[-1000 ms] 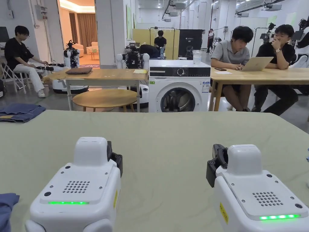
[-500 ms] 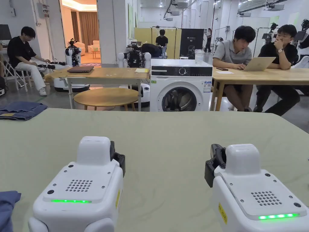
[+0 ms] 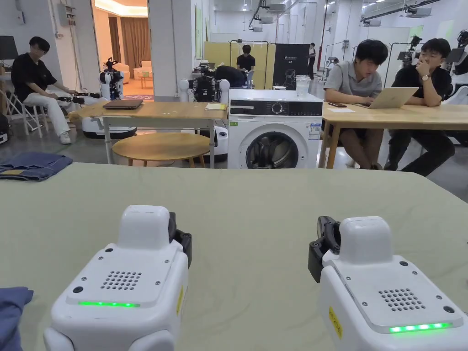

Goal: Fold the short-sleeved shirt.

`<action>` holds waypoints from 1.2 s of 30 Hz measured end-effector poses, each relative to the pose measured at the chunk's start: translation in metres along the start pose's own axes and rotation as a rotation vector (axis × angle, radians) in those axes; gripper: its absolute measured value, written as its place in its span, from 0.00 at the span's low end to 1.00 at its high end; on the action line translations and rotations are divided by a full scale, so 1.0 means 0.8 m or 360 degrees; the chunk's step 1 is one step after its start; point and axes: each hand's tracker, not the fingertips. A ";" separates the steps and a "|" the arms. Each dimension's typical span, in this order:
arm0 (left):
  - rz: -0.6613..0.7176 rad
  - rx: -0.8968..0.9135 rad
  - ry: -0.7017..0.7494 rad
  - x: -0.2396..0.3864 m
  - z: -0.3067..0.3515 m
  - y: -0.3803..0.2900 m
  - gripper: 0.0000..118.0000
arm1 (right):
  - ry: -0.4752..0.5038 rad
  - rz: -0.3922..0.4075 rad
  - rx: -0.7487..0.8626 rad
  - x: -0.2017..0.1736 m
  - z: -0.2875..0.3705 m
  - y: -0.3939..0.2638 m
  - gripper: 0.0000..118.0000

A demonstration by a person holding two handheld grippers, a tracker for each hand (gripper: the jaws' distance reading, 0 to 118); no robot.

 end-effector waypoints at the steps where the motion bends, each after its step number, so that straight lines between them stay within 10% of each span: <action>1: -0.0001 0.0000 -0.0001 0.000 0.000 0.000 0.00 | 0.0000 0.0002 -0.0001 0.000 0.000 0.000 0.00; 22: -0.0005 0.0110 -0.0018 0.000 0.009 -0.005 0.05 | 0.0002 0.0006 0.0041 -0.001 0.002 -0.001 0.00; 24: 0.0001 0.0125 -0.0019 0.000 0.011 -0.004 0.35 | -0.0008 -0.0008 0.0061 0.000 0.003 -0.001 0.18; 27: 0.0031 0.0121 -0.0011 -0.005 0.010 -0.005 0.87 | -0.0018 -0.0029 0.0051 0.000 0.001 0.000 1.00; 36: 0.0040 0.0111 0.0035 -0.010 0.011 -0.009 0.90 | -0.0052 -0.0013 0.0090 0.000 0.001 -0.013 1.00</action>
